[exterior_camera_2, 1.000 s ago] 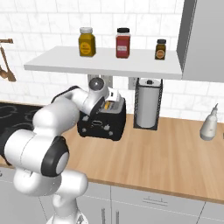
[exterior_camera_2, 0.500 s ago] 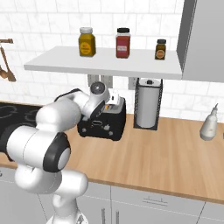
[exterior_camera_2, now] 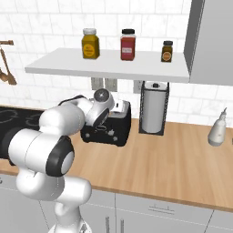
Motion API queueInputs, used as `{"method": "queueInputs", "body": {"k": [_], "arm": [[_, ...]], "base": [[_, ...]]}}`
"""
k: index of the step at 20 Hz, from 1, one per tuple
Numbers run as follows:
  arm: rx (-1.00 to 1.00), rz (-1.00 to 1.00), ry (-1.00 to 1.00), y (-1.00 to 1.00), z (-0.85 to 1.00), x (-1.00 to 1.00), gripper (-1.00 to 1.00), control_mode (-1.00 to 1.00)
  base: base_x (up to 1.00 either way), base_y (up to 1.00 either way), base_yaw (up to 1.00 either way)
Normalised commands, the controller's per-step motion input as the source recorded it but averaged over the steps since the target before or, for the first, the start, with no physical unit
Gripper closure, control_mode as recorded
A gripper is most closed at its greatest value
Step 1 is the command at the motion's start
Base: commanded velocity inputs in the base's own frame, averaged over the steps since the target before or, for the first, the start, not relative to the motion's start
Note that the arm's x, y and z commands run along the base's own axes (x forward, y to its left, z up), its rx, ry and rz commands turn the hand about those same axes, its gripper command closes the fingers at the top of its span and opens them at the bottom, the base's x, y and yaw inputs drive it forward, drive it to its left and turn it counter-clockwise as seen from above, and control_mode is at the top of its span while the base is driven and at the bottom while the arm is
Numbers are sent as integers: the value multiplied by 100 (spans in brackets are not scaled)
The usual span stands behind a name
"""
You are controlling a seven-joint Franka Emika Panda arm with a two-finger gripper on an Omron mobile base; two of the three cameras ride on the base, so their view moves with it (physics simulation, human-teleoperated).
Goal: Start the toaster. Once the lever pops up, take the bread to the plate on the dining counter.
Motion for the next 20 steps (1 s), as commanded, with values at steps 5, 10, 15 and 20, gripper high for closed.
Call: {"method": "queueInputs", "body": {"k": [5, 10, 15, 20], "arm": [[0, 0, 0, 0, -3, 0, -100, -100], [0, 0, 0, 0, 0, 0, -100, -100], [0, 0, 0, 0, 0, 0, -100, -100], [0, 0, 0, 0, 0, 0, -100, -100]], "base": [[0, 0, 0], [0, 0, 0], [0, 0, 0], [0, 0, 0]]}}
